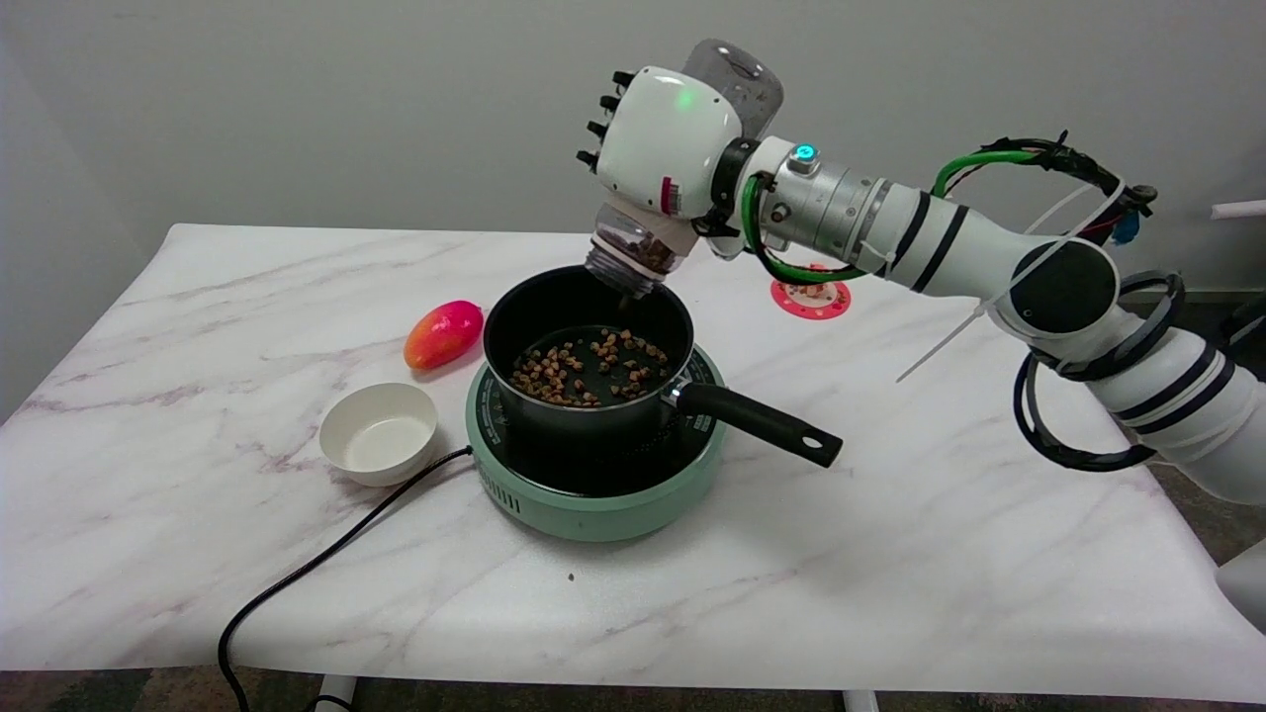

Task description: Pour the contents of the bottle into the soup pot.

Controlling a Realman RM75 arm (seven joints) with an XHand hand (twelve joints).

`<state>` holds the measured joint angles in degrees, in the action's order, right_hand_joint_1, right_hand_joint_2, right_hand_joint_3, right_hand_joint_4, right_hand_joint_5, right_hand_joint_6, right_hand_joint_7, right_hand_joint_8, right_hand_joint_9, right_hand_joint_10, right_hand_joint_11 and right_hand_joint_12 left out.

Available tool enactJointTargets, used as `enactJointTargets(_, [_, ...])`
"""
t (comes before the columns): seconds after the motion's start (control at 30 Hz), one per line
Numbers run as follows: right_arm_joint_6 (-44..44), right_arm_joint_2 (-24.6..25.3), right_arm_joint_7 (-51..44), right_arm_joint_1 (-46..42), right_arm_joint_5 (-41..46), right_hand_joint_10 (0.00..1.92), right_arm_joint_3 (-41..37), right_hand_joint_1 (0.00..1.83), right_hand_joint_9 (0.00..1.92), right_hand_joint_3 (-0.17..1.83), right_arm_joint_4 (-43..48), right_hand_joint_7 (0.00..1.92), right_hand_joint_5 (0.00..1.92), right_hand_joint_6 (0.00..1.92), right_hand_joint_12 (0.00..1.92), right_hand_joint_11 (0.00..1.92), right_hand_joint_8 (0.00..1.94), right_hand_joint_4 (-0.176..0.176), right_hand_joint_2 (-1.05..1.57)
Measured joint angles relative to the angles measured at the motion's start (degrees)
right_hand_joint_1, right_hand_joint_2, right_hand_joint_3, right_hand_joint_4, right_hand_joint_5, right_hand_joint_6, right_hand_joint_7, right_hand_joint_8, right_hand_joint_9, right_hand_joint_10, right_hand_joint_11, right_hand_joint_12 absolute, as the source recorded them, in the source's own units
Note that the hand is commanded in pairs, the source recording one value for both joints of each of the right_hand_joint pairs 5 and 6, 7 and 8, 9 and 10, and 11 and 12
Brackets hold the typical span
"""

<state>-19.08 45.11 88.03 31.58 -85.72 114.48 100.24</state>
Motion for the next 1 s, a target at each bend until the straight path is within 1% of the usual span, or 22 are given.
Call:
enactJointTargets(0.53, [-2.5, 0.3, -0.8, 2.9, -1.6, 1.33, 2.2, 1.37, 1.33, 0.62, 1.8, 1.92, 1.92, 1.92, 1.18, 1.18, 1.92, 0.0, 1.11])
enactJointTargets(1.0, [-2.7, -0.9, -0.8, 3.4, -1.9, 1.33, 2.4, 1.37, 1.33, 0.61, 2.3, 1.92, 1.92, 1.92, 1.18, 1.18, 1.92, 0.0, 1.13])
